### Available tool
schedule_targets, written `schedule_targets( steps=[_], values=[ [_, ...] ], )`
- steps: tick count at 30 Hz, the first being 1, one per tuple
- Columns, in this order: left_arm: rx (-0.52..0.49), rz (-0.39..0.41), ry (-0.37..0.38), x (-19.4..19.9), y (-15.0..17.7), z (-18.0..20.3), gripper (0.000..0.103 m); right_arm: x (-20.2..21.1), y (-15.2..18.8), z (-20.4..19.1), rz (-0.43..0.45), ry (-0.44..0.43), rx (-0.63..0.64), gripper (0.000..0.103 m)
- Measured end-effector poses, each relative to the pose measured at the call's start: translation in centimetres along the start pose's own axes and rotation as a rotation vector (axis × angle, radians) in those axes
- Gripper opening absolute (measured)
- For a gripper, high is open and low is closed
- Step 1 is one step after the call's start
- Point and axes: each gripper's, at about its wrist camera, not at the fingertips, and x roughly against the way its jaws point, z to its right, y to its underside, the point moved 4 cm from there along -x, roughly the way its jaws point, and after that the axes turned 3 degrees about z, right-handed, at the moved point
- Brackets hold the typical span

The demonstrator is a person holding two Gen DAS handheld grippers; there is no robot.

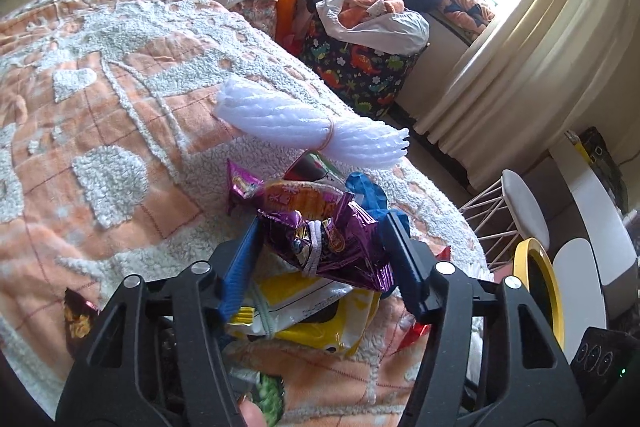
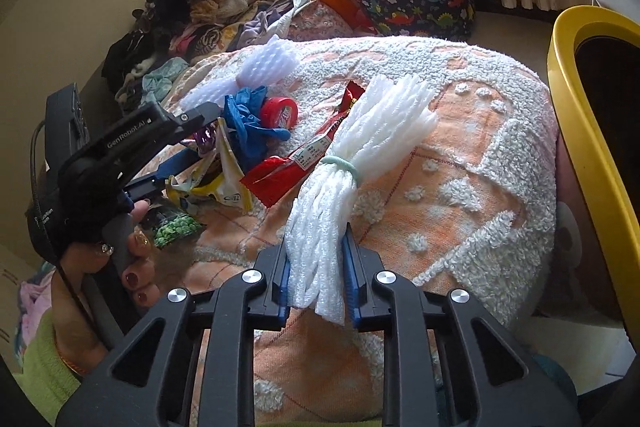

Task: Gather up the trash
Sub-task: 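Grasp the white foam net bundle with the right tool while the left tool grasps the purple wrapper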

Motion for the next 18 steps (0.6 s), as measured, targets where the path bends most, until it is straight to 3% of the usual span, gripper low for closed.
schedule_targets(
  steps=[5, 6, 8, 10, 13, 18],
  values=[
    [0.001, 0.014, 0.006, 1.0, 0.2, 0.1, 0.047, 1.0, 0.1, -0.1, 0.024, -0.008, 0.01, 0.019],
    [-0.004, 0.016, 0.008, 1.2, 0.2, 0.2, 0.041, 1.1, 0.1, -0.1, 0.026, -0.008, 0.011, 0.019],
    [-0.012, 0.016, 0.007, 1.4, 0.3, 0.5, 0.014, 1.3, 0.1, -0.1, 0.032, -0.01, 0.016, 0.018],
    [-0.012, 0.015, 0.01, 1.7, 0.4, 0.6, 0.014, 1.6, 0.1, -0.4, 0.038, -0.01, 0.026, 0.018],
    [-0.031, 0.01, 0.011, 1.9, 0.7, 0.8, 0.005, 2.0, 0.1, -0.5, 0.046, -0.012, 0.045, 0.018],
    [-0.039, 0.022, 0.011, 2.3, 0.5, 1.0, 0.005, 2.5, 0.2, -1.0, 0.063, -0.008, 0.064, 0.018]
  ],
)
